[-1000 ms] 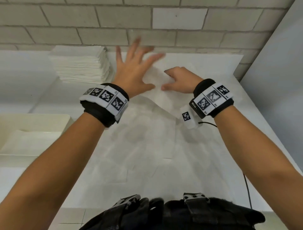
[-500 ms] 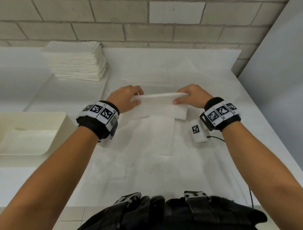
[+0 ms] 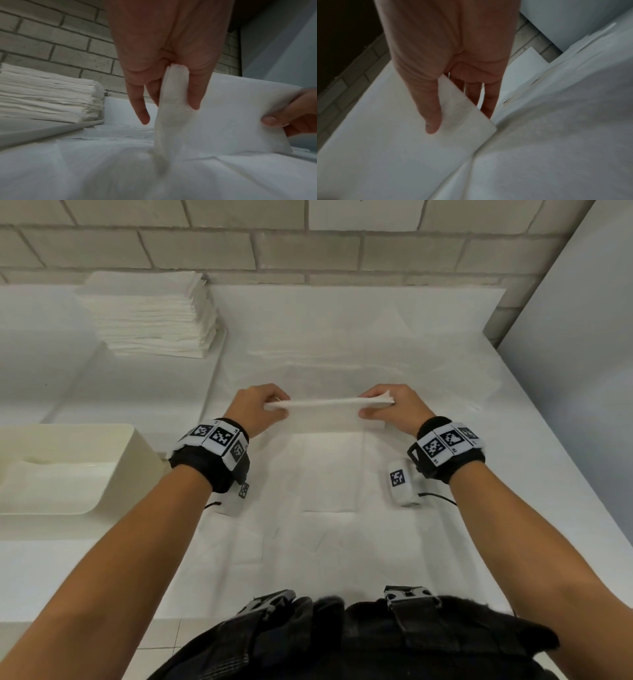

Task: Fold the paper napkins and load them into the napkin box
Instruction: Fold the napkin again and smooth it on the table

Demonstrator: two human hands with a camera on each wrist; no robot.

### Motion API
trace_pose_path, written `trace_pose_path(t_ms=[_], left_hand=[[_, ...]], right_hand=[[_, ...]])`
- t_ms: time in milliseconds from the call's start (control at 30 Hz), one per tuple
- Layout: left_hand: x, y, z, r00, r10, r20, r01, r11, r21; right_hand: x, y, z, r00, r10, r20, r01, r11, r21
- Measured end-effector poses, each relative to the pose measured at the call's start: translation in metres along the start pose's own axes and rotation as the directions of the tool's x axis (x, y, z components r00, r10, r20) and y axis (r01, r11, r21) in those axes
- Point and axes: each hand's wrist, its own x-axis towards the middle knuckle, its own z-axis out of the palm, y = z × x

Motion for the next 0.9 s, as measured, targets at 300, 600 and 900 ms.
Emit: trace_pose_path(t_ms=[300,600,900], left_hand=[[-0.004,0.016,-0.060,0.991,-0.130,-0.039,0.104,0.910,-0.400],[-0.052,-0.008,-0.139,0.961,-0.196,-0.195,0.081,0.873,-0.481],[-0.096,-0.062,-0.203,0.891,-0.394,-0.224,0.267,0.855,-0.445]], right_hand=[[0.009,-0.053,-0.015,0.997,-0.071,0.014,0.065,0.958,0.279],[0.027,-0.135,0.019,0.921,-0.359,0.149,0.309,0.909,0.279],[0.029,-0.201,0.093,0.867,-0.379,0.323,0.311,0.919,0.243]])
